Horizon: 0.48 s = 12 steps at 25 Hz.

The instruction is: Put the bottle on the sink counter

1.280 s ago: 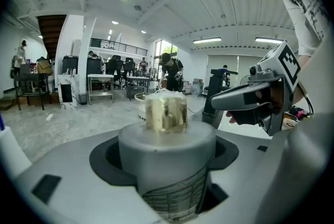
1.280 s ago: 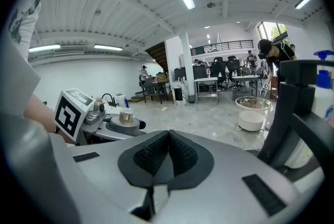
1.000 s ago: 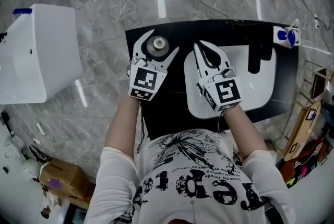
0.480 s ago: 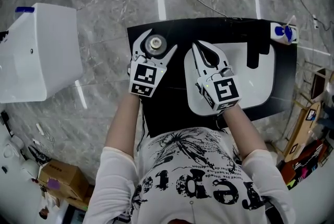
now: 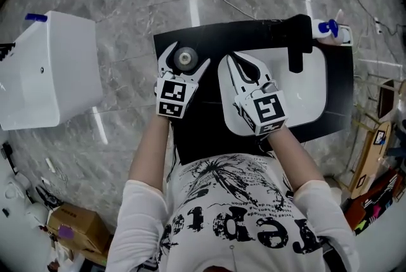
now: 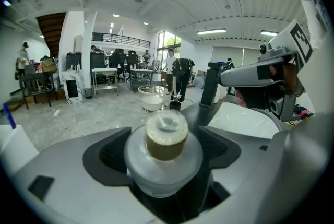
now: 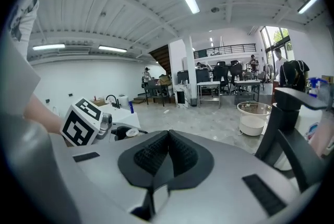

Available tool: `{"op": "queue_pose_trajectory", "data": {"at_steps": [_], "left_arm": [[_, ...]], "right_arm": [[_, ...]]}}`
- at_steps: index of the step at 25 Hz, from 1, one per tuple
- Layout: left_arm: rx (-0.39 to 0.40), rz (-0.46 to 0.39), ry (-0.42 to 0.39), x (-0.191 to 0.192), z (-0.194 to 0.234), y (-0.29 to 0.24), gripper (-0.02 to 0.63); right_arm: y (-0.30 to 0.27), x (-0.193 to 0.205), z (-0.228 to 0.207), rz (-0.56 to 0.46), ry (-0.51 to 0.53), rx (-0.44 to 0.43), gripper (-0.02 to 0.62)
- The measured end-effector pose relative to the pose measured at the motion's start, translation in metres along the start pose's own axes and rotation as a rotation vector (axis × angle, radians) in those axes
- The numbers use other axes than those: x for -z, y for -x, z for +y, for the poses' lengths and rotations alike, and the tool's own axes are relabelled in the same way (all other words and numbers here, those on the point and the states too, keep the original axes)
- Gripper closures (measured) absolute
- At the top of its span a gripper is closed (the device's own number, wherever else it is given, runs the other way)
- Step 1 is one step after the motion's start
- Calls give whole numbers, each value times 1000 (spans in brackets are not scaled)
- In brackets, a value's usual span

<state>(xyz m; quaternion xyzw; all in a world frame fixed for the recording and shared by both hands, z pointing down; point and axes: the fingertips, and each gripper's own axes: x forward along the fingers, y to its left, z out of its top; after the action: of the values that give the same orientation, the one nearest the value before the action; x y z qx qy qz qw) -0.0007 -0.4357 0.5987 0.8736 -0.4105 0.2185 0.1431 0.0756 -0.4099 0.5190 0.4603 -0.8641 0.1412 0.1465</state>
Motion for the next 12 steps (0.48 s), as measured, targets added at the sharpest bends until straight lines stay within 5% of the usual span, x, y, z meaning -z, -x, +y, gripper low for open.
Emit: {"op": "queue_pose_trajectory", "data": {"at_steps": [10, 12], "left_arm": [[-42, -191, -102, -91, -44, 90, 227], [-32, -236, -99, -110, -62, 112, 268]], "right_arm": [[71, -39, 19, -64, 57, -3, 581], [88, -49, 22, -80, 66, -7, 580]]}}
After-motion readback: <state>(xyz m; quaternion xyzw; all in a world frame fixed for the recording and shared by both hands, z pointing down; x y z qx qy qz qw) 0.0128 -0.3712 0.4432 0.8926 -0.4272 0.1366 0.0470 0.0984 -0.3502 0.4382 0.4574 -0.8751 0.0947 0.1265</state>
